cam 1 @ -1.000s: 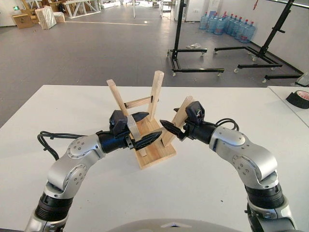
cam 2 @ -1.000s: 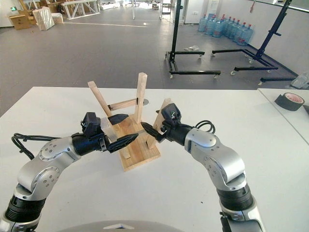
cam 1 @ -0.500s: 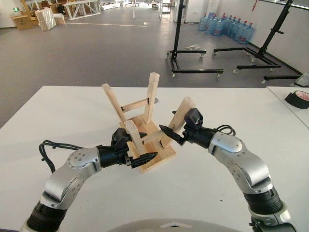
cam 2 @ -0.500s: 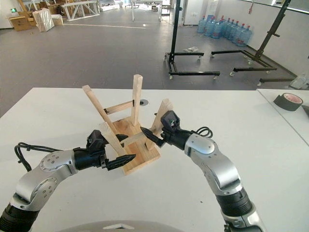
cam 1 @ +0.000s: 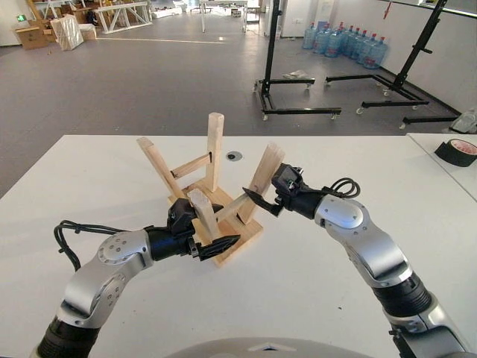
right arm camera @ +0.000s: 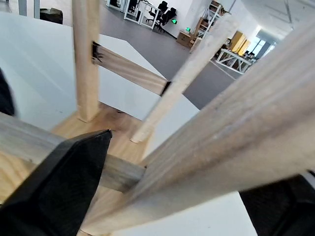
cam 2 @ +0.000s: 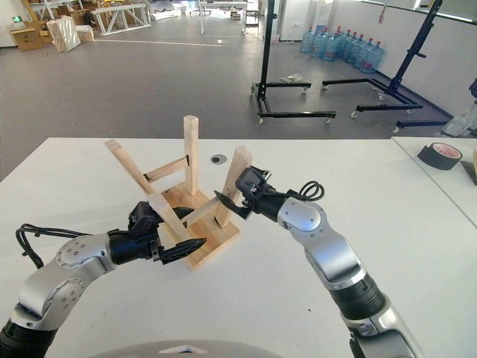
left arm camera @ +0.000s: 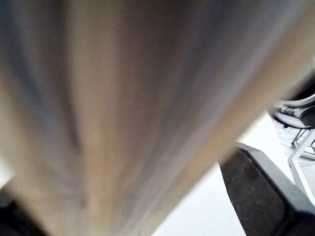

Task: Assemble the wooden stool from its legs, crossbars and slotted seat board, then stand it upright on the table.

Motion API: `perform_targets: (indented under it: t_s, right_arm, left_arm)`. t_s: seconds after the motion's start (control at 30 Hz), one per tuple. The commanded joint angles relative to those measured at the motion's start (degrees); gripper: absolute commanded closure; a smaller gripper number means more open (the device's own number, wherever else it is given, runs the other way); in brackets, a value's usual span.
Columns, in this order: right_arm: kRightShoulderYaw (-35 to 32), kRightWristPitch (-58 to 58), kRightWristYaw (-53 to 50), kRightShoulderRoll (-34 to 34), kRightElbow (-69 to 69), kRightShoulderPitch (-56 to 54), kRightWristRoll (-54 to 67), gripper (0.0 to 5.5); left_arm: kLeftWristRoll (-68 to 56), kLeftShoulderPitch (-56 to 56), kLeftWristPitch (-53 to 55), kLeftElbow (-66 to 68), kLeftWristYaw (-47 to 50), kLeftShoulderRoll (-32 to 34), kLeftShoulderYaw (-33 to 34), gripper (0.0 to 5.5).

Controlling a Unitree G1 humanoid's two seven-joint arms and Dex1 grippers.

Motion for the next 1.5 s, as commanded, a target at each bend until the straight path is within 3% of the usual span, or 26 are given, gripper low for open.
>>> perform_targets:
  t_s: [0.03, 0.23, 0.4, 0.5, 0.63, 0.77, 1.0, 1.33, 1.5]
  right_arm:
    - [-0.3, 0.5, -2.4, 0.6, 9.9, 0.4, -5.1, 1.44]
    - [-2.7, -6.2, 0.1, 2.5, 22.2, -7.6, -7.0, 1.44]
    - [-5.9, -8.3, 1.8, 3.2, 24.3, -9.9, -6.7, 1.44]
    - [-8.2, -6.7, 4.3, 2.3, 20.5, -5.5, -4.3, 1.44]
    - [-13.4, -3.5, 15.9, -2.6, 7.6, 9.4, 7.6, 1.44]
    - [-11.1, -3.8, 22.9, -3.4, 2.5, 15.7, 12.4, 1.44]
    - [-3.0, -6.4, 22.9, 4.8, 7.4, 10.8, 9.9, 1.44]
    - [-1.3, -11.7, 23.6, 8.5, 15.3, 6.7, 6.6, 3.3]
    - [-3.3, -7.0, 26.3, 8.0, 13.3, 7.3, 11.5, 4.25]
  left_arm:
    - [-3.9, 0.6, 0.8, -4.5, -2.5, 2.2, 3.1, 1.1]
    - [-6.6, -0.8, 2.6, -5.8, -3.3, 4.4, 4.9, 1.1]
    - [-7.5, -0.4, 3.5, -7.3, -2.7, 4.7, 4.4, 1.1]
    - [-8.9, 0.8, 3.5, -7.9, -2.9, 4.8, 5.6, 1.1]
    - [-10.9, 5.2, 2.8, -5.9, -6.2, 7.4, 10.9, 1.1]
    - [-7.7, 9.1, 0.7, -1.2, -10.5, 9.8, 11.9, 1.1]
    - [-3.7, 8.7, -1.2, 2.5, -13.0, 9.9, 9.4, 1.1]
    - [-2.1, 7.1, -1.9, 1.4, -11.3, 7.5, 7.1, 1.1]
    - [-2.1, 8.0, -2.9, 0.8, -11.8, 6.9, 7.1, 1.1]
